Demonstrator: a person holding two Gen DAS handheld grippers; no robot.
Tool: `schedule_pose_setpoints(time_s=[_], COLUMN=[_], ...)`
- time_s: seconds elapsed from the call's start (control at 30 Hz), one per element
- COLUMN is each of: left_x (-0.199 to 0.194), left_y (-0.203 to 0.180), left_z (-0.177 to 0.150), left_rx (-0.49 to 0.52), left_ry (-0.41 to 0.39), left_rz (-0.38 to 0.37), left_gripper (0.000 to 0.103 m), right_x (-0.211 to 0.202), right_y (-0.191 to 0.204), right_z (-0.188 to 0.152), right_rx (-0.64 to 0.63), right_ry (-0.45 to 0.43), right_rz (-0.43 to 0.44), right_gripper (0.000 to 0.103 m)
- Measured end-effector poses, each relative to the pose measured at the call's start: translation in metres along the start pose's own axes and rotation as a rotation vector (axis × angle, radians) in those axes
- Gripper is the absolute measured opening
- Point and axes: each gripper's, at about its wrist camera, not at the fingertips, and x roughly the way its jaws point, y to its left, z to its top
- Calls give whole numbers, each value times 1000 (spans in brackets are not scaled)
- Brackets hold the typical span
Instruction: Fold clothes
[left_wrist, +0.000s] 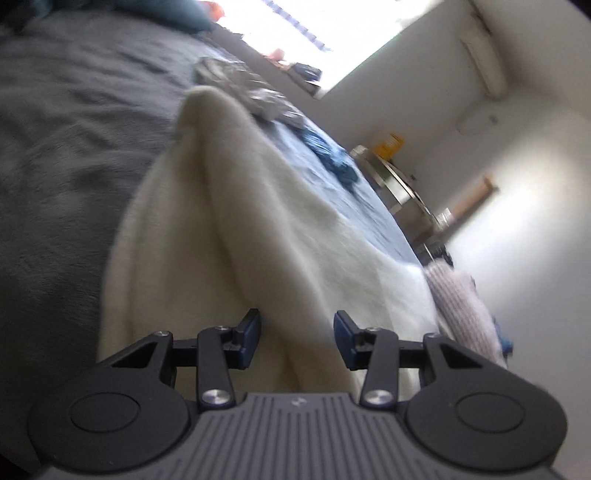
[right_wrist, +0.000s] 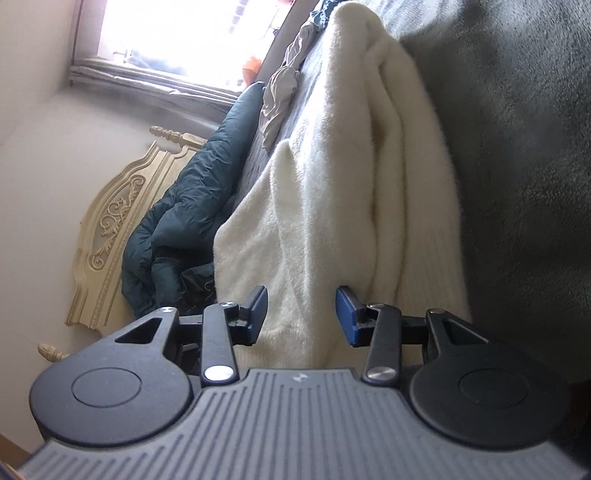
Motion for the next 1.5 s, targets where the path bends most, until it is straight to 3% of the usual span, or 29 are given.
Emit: schedule_pose_setpoints(time_s=[0.07, 0.13, 0.2, 0.3, 0.33, 0.37, 0.43, 0.7, 0.8, 0.93, 1.03, 1.13, 1.3, 1.4, 1.5], left_x=[1, 2, 4, -1, -3, -5, -10, -12, -10, -4, -16, -33, -48, -32, -5], left_y=[-3, -5, -5, -7, -10, -12, -13, -10, -14, -20, -28, -38, -56, -70, -72], left_z=[-6, -12, -17, -21, -23, -24, -25, -37, -38, -42, -45, -46, -40, -31, -25], left_rx=[22, 32, 43, 38, 48, 57, 65, 55, 110, 187, 240, 296, 392, 447, 450], left_ry=[36, 32, 23, -2, -9, -16, -28, 2, 9, 24, 7, -19, -84, -125, -107], left_rz=[-34, -17, 7, 12, 20, 27, 24, 65, 95, 137, 146, 146, 122, 102, 116], left_gripper=[36, 28, 13, 10, 10, 9, 9, 8, 8, 10, 21, 28, 41, 45, 45], right_x=[2, 4, 7, 8, 8, 9, 9, 3, 10, 11, 4, -6, -11, 6, 27], right_y=[3, 6, 11, 21, 25, 29, 37, 38, 43, 43, 56, 75, 99, 109, 110], right_z=[-1, -3, -4, -6, -7, -9, -12, -16, -18, -21, -32, -47, -56, -57, -56], right_rx=[-19, -41, -74, -155, -191, -226, -278, -347, -366, -419, -538, -695, -846, -896, -929], right_ry=[8, 12, 13, 5, -2, -9, -27, -43, -36, -24, -49, -105, -205, -226, -236], right_rz=[-4, -14, -29, -83, -114, -148, -191, -245, -259, -289, -322, -385, -374, -341, -369], right_gripper=[41, 41, 41, 29, 15, 7, 3, 0, 0, 0, 3, 3, 3, 3, 3])
